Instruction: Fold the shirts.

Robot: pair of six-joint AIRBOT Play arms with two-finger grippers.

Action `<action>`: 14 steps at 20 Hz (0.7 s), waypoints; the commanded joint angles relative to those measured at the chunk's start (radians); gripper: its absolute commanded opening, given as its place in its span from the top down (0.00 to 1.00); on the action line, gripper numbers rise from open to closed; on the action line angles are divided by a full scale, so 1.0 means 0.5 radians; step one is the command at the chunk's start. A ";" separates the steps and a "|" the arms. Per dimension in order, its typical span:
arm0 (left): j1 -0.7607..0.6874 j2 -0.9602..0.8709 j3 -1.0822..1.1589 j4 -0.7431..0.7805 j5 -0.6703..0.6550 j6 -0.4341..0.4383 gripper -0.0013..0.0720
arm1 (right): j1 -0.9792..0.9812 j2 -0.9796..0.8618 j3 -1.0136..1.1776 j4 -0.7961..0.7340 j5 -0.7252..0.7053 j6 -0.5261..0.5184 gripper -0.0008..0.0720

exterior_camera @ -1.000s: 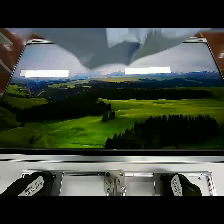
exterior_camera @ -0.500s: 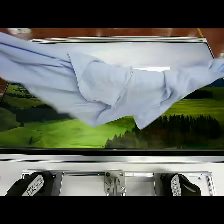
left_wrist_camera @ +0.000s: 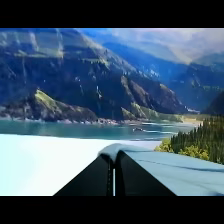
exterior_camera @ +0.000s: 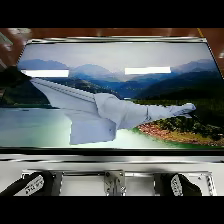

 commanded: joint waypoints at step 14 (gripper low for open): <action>-0.060 -0.666 -0.192 0.430 -1.015 0.043 0.09 | -0.001 -0.740 -0.198 0.478 -0.375 -0.391 0.90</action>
